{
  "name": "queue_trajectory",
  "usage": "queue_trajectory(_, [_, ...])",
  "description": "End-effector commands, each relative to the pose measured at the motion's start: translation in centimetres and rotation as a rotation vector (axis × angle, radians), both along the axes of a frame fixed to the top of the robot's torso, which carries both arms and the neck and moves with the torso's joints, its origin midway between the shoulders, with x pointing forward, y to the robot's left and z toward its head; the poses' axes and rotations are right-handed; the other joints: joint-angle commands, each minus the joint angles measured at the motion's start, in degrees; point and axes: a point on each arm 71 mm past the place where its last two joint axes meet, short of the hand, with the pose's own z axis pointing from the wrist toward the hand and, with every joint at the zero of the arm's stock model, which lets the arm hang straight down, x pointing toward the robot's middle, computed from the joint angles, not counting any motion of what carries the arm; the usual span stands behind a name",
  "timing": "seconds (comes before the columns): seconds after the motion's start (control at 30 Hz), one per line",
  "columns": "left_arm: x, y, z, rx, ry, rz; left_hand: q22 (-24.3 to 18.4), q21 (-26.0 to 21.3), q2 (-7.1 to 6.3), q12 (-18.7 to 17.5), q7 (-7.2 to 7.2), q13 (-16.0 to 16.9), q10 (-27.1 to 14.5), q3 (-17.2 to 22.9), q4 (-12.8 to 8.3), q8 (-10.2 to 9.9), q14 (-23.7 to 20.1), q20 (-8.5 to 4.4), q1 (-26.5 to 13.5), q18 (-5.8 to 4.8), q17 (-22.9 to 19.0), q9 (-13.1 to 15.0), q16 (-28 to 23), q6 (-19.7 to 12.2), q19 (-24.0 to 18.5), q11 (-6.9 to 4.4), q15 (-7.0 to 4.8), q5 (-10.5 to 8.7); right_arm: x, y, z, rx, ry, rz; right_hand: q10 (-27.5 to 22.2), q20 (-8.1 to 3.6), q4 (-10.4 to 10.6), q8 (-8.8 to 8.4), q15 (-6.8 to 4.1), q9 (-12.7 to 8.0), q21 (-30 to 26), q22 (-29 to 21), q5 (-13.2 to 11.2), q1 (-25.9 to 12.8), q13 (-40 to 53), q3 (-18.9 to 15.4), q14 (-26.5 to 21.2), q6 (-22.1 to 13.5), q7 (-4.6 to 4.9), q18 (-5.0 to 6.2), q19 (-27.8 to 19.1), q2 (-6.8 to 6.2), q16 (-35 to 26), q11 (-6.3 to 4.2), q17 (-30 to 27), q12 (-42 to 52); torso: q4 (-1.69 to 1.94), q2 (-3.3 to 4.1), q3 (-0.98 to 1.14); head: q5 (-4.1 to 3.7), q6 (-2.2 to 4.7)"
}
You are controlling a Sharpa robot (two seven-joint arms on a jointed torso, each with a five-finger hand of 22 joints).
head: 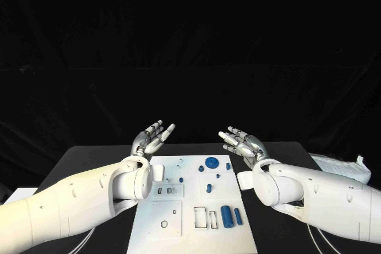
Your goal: Assemble the parts on the task board
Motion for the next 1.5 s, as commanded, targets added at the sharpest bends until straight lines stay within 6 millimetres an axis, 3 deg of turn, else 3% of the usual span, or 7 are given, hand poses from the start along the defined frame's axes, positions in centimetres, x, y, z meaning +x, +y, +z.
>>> queue_trajectory(0.03, [0.2,-0.6,0.3,-0.078,-0.022,-0.069,0.96,2.03,0.49,1.27,7.18,0.63,6.79,0.98,0.34,1.07,9.63,0.95,5.02,0.63,1.15,0.51,2.06,5.02,5.06,1.55,1.11,0.45,-0.1,1.2,-0.3,0.028,0.034,0.197,14.67,0.51,-4.10,1.61,1.27,0.93,4.12,1.96,-0.27,6.87,1.02,1.19,17.53,10.25,6.95,3.48,15.22,0.98,2.56,1.55,1.30,1.90,0.01,0.00,-0.01,0.00,0.00])
queue_trajectory(0.17, [0.2,-0.6,0.3,-0.078,-0.022,-0.069,4.94,10.47,2.04,4.48,7.05,2.05,23.78,1.93,-1.88,3.80,25.54,0.78,7.77,2.13,3.08,1.88,6.97,17.42,26.95,0.62,-0.53,0.28,-0.1,1.2,-0.5,0.028,0.047,0.239,30.09,0.29,-7.03,4.11,-0.79,2.22,7.25,2.82,-1.25,10.44,1.88,2.87,32.07,24.93,5.66,5.83,22.61,1.60,5.63,-0.24,2.08,4.70,0.01,0.00,-0.01,0.00,0.00])
queue_trajectory(0.3, [0.1,1.8,0.5,-0.087,-0.017,-0.048,5.91,14.27,3.16,7.43,5.60,2.66,36.48,2.79,-4.34,7.41,34.32,-0.75,9.97,3.45,3.74,3.39,9.54,32.62,35.64,-1.71,-3.29,0.25,2.0,-1.7,1.0,-0.189,-0.150,0.176,36.45,-1.39,-9.01,4.86,-3.04,2.30,9.60,3.14,-2.09,11.62,1.35,4.60,39.28,34.87,4.07,6.21,28.40,1.95,6.56,-2.18,1.82,4.89,0.29,0.79,-0.33,-0.41,-0.23])
queue_trajectory(0.57, [-0.7,2.6,1.1,-0.073,-0.018,-0.086,5.77,17.19,3.32,6.94,3.05,1.84,46.70,5.16,-5.81,7.50,45.08,-4.70,11.48,3.42,5.56,2.50,11.01,40.53,46.72,-4.93,-7.21,0.14,2.6,-1.8,2.3,-0.380,-0.260,0.231,43.08,-4.80,-12.45,4.28,-5.85,1.97,12.85,3.86,-1.77,11.40,1.31,8.13,47.74,40.29,2.60,6.11,35.20,1.53,7.02,-4.24,2.15,3.30,0.59,2.09,-0.53,-0.70,0.06])
queue_trajectory(1.13, [-4.3,2.2,3.5,-0.146,0.019,-0.216,5.32,17.72,1.59,4.23,2.95,1.87,49.26,5.09,-4.88,5.43,49.32,-5.95,9.54,3.29,8.04,1.87,11.03,41.80,50.74,-5.39,-8.18,-0.19,4.2,-0.3,5.4,-1.040,-0.468,0.394,48.89,-11.27,-15.90,2.43,-11.24,2.05,26.54,10.70,-2.73,8.33,1.39,9.81,66.72,45.12,0.33,5.96,47.54,-1.49,14.44,-7.20,7.95,1.44,1.76,6.57,-1.35,-2.31,0.77])
queue_trajectory(1.43, [-5.8,1.8,4.8,-0.187,0.030,-0.244,5.16,17.53,1.45,3.85,3.09,1.89,49.13,4.93,-4.86,5.09,49.26,-5.86,9.28,3.28,8.23,1.85,10.78,41.65,50.70,-5.26,-8.08,-0.20,4.8,1.4,6.4,-1.296,-0.526,0.444,47.78,-11.93,-15.91,2.02,-11.77,1.99,37.93,17.74,-3.41,5.79,1.40,12.49,66.36,45.22,-0.55,5.80,48.84,-2.77,37.88,-7.46,21.49,1.51,2.58,9.13,-2.03,-3.49,1.28])
queue_trajectory(1.5, [-5.9,1.7,5.1,-0.191,0.028,-0.250,5.14,17.51,1.45,3.81,3.10,1.89,49.13,4.92,-4.85,5.05,49.26,-5.85,9.25,3.28,8.26,1.85,10.75,41.64,50.70,-5.24,-8.06,-0.20,4.9,1.7,6.6,-1.336,-0.533,0.452,47.32,-11.81,-15.84,2.07,-11.68,2.02,42.98,22.79,-3.53,5.37,1.37,13.41,66.76,45.30,-0.69,5.30,49.79,-3.04,49.48,-7.51,33.41,1.43,2.83,9.48,-2.11,-3.72,1.24])
